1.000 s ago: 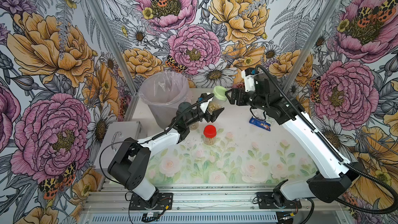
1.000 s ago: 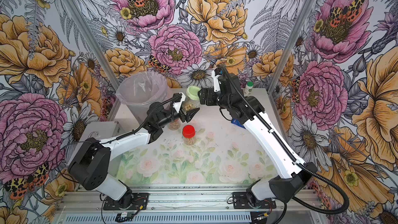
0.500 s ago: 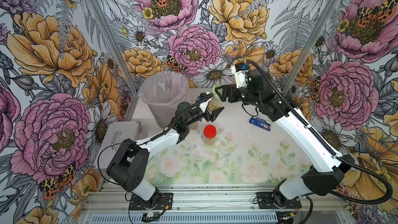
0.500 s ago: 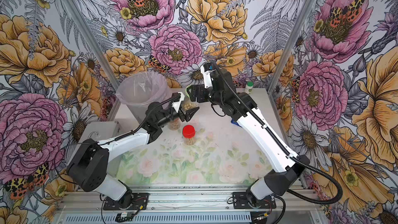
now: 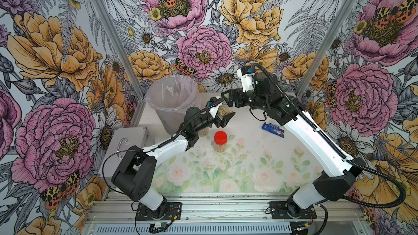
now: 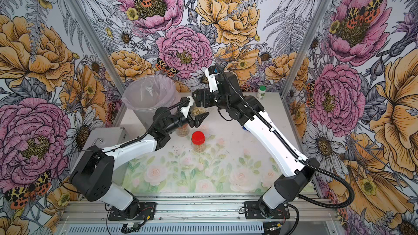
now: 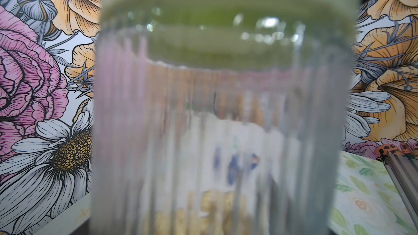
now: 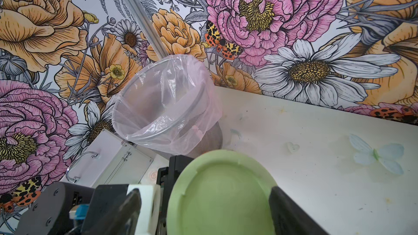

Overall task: Empty moldy peanuts from jars
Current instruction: Unscrew the lid from the jar.

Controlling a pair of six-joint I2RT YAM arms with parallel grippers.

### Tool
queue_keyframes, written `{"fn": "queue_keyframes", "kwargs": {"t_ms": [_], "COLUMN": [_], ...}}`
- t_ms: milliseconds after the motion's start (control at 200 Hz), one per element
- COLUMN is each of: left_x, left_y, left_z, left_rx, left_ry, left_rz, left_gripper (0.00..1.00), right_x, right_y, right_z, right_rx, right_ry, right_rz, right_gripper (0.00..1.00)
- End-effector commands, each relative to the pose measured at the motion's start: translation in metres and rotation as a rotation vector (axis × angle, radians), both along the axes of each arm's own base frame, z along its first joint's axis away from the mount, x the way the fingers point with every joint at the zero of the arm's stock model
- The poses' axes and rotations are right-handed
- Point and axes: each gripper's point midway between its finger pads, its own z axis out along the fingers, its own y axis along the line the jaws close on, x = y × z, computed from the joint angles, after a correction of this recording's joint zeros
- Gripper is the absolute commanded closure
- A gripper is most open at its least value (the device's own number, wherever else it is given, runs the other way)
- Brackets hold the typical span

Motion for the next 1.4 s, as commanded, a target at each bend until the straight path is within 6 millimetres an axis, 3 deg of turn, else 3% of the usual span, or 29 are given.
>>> {"fn": "queue_keyframes", "kwargs": {"t_ms": [0, 560, 736, 936, 1216, 1396], "left_x": [-0.016, -0.018, -0.017, -0.017, -0.017, -0.018], "left_y": [0.007, 0.018, 0.020, 0.020, 0.019, 0.020], "left_z": [0.051, 0.061, 0.062, 0.059, 0.055, 0.055], "left_rx": [-0.096, -0.127, -0.131, -0.123, -0.118, -0.116], "left_ry": [-0.124, -0.138, -0.135, -0.131, -0.120, -0.120], "left_rz": [-0.013, -0.006, -0.006, -0.005, -0.011, -0.007], "left_gripper": [0.69, 0.70, 0.70, 0.70, 0.70, 0.70], "right_x": [0.003, 0.000, -0.005, -0.011, -0.023, -0.020], "right_y": [0.002, -0.010, -0.004, -0.002, -0.009, -0.002], "right_z": [0.001, -0.009, -0.009, 0.003, 0.049, 0.045], "right_rx": [-0.011, -0.056, -0.074, -0.088, -0.054, -0.043], "right_ry": [-0.015, -0.021, -0.037, -0.091, -0.253, -0.231], "right_rz": [-0.008, -0.038, 0.000, 0.017, 0.023, 0.034], "right_gripper": [0.11, 0.16, 0.18, 0.18, 0.10, 0.05]}}
